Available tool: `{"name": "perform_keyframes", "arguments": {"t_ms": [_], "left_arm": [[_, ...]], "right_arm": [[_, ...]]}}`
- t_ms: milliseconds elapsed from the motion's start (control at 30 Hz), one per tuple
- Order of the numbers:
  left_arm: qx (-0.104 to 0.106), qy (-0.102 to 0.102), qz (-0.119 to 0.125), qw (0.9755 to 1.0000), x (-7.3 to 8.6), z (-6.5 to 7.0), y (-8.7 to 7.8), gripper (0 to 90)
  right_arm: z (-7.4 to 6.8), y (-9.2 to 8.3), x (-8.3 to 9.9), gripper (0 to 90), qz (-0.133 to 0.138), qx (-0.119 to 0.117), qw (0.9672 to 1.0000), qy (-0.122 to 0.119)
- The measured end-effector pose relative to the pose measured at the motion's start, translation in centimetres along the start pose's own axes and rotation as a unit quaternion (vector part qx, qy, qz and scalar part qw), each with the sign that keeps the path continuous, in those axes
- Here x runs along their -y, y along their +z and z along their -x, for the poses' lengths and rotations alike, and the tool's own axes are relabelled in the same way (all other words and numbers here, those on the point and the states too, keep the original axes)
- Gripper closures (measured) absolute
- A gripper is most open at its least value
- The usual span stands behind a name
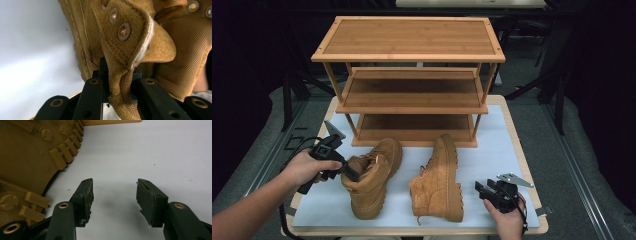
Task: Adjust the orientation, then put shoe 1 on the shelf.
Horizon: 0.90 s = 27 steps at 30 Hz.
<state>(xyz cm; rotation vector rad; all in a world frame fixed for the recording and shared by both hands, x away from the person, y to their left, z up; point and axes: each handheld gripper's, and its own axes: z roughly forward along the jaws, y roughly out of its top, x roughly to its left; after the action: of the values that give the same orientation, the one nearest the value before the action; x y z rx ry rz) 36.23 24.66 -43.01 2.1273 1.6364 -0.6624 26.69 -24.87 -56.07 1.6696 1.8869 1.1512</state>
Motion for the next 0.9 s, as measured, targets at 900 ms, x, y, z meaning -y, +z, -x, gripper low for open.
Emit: {"name": "perform_keyframes", "arguments": {"t_ms": [900], "left_arm": [[0.049, -0.022, 0.054, 0.9971, 1.7, 0.6, -4.2, 79.4]], "right_arm": [[0.2, -0.2, 0.0, 46.3, 0.024, -0.003, 0.9996, 0.011]]}}
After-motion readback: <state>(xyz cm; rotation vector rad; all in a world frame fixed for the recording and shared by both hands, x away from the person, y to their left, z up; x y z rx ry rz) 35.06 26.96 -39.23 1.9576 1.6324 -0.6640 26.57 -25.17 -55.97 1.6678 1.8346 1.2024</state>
